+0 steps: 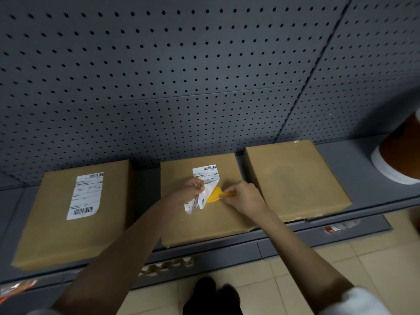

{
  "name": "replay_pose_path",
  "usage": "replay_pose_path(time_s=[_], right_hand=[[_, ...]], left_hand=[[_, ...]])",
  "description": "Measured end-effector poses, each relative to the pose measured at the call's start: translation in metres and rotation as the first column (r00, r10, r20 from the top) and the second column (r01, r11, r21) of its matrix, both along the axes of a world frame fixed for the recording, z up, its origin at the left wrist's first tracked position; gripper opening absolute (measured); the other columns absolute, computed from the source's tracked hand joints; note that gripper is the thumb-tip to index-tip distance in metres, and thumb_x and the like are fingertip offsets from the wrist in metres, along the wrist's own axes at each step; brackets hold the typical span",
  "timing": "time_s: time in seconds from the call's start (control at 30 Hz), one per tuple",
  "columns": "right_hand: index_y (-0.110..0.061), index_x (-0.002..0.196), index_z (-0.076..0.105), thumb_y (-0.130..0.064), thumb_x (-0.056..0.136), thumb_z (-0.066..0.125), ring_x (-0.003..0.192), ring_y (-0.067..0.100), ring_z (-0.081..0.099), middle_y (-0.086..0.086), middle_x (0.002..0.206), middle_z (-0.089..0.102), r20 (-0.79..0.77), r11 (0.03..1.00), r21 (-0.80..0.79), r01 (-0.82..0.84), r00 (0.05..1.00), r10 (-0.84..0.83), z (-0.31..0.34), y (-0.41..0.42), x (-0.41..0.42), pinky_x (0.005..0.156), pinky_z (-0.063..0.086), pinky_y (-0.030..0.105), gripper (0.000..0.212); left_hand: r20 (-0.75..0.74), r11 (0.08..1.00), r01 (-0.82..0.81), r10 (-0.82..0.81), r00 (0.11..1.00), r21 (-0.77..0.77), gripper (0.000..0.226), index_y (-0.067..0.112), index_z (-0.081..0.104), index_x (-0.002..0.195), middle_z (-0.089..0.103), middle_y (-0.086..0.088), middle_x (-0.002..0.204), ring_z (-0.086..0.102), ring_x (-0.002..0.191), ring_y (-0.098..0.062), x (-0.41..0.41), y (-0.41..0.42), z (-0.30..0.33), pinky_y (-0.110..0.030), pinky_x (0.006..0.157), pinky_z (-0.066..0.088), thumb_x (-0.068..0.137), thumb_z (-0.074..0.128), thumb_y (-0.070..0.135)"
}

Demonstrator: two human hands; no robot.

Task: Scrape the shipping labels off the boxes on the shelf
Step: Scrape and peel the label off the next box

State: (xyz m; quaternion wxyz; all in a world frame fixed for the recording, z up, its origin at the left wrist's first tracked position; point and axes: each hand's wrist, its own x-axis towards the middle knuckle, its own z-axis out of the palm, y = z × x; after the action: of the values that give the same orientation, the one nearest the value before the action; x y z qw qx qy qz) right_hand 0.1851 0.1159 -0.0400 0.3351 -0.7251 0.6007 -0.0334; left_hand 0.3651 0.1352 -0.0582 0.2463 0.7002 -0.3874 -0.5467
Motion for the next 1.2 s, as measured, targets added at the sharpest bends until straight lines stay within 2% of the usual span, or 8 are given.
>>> replay_pose_path(time_s=[0.13,0.3,0.47,0.6,0.7,0.8,1.0,1.2], right_hand=[[-0.024,0.100,0.074,-0.038,0.081,0.068,0.102,0.018,0.066,-0.001,0.107,0.074,-0.009,1.000,-0.017,0.004,1.000,-0.005,0.000,-0.002,-0.002,0.086,0.050,0.027,0.025],[-0.022,0.106,0.073,-0.036,0.083,0.066,0.106,0.019,0.064,0.000,0.112,0.071,0.013,0.997,-0.052,-0.048,0.999,0.049,0.000,0.003,0.012,0.090,0.050,0.028,0.028],[-0.023,0.105,0.073,-0.039,0.083,0.065,0.105,0.020,0.065,-0.001,0.110,0.073,-0.026,0.999,-0.049,-0.015,1.000,0.014,0.002,-0.004,-0.001,0.087,0.052,0.030,0.028],[-0.023,0.102,0.074,-0.038,0.082,0.067,0.103,0.019,0.066,-0.001,0.107,0.074,0.025,0.999,-0.048,-0.018,1.000,0.019,0.004,-0.003,0.004,0.088,0.053,0.032,0.027],[-0.021,0.101,0.074,-0.038,0.081,0.068,0.105,0.018,0.065,-0.001,0.108,0.073,0.046,0.999,-0.037,0.001,0.999,0.000,0.004,-0.002,0.005,0.091,0.052,0.032,0.027],[-0.020,0.101,0.074,-0.038,0.081,0.068,0.106,0.018,0.065,-0.001,0.108,0.074,0.058,0.999,-0.034,0.009,0.998,-0.007,0.002,0.000,0.003,0.092,0.051,0.031,0.028],[-0.020,0.098,0.075,-0.038,0.083,0.066,0.101,0.017,0.066,-0.001,0.102,0.075,0.101,1.000,-0.021,0.021,0.995,-0.018,0.002,0.001,0.003,0.087,0.052,0.030,0.025],[-0.023,0.099,0.076,-0.040,0.081,0.068,0.100,0.014,0.066,-0.004,0.103,0.075,0.102,0.999,0.007,0.050,0.993,-0.051,0.003,-0.004,-0.007,0.079,0.046,0.020,0.025]], left_hand=[[-0.120,0.998,-0.069,0.070,0.990,0.014,0.026,0.021,0.049,0.075,0.048,0.000,0.077,0.044,0.066,-0.011,0.002,0.000,0.001,-0.021,0.057,0.036,0.096,0.045,0.006],[-0.080,0.998,-0.063,0.062,0.995,-0.013,0.028,0.020,0.048,0.072,0.047,0.000,0.075,0.040,0.063,-0.010,-0.002,-0.002,0.005,-0.022,0.055,0.031,0.095,0.045,0.004],[-0.192,0.970,-0.241,0.240,0.951,0.018,0.021,0.017,0.048,0.071,0.047,0.002,0.071,0.044,0.062,-0.008,-0.013,0.004,0.018,-0.018,0.056,0.037,0.091,0.049,0.014],[0.134,0.947,0.002,0.043,0.990,-0.321,0.033,0.024,0.041,0.086,0.057,-0.001,0.090,0.053,0.076,-0.019,-0.019,0.025,0.003,-0.025,0.055,0.039,0.074,0.072,0.020],[0.498,0.935,0.127,0.058,0.865,-0.331,0.058,0.027,0.037,0.114,0.060,0.001,0.113,0.060,0.092,-0.026,-0.027,0.031,-0.003,-0.033,0.066,0.048,0.070,0.074,0.028],[0.596,0.914,0.174,0.087,0.798,-0.366,0.084,0.023,0.030,0.136,0.052,-0.004,0.130,0.054,0.113,-0.028,-0.033,0.031,-0.008,-0.039,0.086,0.048,0.067,0.077,0.023],[0.570,0.924,0.178,0.051,0.820,-0.339,0.061,0.019,0.046,0.127,0.060,-0.005,0.125,0.058,0.109,-0.027,-0.018,0.028,-0.010,-0.031,0.078,0.044,0.073,0.073,0.023],[0.461,0.920,0.187,-0.008,0.888,-0.344,0.063,0.021,0.046,0.123,0.068,0.000,0.115,0.065,0.100,-0.023,-0.010,0.020,-0.002,-0.034,0.082,0.053,0.067,0.075,0.019]])
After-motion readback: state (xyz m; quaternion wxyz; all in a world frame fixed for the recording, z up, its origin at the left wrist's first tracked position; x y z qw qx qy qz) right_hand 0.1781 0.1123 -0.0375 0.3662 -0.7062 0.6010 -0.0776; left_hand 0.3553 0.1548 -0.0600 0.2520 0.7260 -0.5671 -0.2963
